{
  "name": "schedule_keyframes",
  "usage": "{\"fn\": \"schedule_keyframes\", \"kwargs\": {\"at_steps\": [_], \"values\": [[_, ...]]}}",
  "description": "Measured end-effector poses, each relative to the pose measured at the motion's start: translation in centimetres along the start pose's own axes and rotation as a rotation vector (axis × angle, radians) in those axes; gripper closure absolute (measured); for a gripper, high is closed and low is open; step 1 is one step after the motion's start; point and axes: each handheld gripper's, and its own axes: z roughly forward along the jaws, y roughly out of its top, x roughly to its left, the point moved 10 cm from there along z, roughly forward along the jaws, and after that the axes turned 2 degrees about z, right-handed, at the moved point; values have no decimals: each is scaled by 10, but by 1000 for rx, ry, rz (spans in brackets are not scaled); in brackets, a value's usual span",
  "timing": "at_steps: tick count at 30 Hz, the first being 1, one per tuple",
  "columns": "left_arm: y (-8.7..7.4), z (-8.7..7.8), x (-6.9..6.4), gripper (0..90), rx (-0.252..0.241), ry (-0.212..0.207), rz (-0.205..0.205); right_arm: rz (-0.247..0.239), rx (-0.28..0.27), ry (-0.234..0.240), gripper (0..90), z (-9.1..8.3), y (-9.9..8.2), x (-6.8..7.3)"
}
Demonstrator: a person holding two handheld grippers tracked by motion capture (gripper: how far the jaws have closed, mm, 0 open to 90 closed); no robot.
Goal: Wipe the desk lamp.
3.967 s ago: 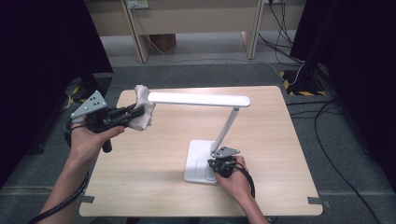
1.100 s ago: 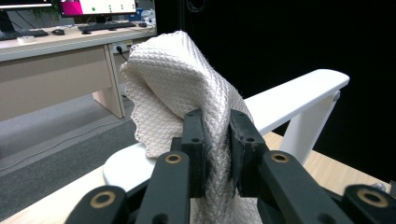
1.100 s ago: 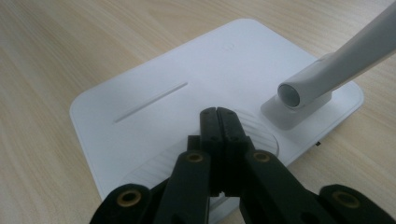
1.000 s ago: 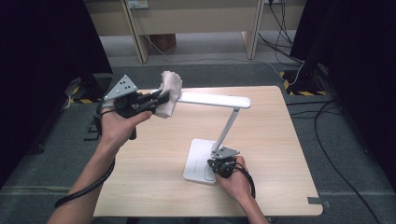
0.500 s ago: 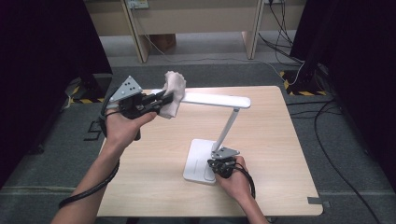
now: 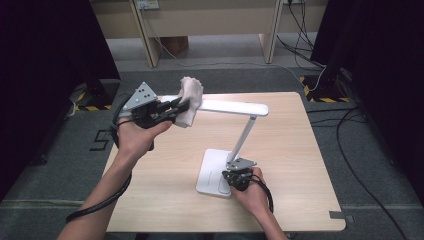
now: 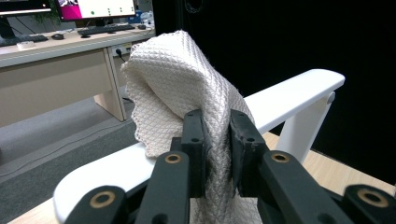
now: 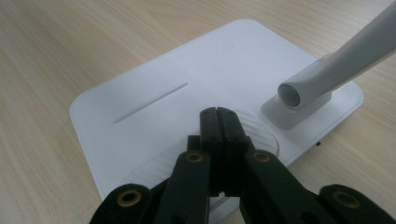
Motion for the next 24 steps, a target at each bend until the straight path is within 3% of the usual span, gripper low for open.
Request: {"fn": "schedule_keyframes", "kwargs": {"at_steps": [24], "values": [[3, 12, -14, 780, 4, -8, 3, -1, -4, -2, 900, 0, 0, 0]]}}
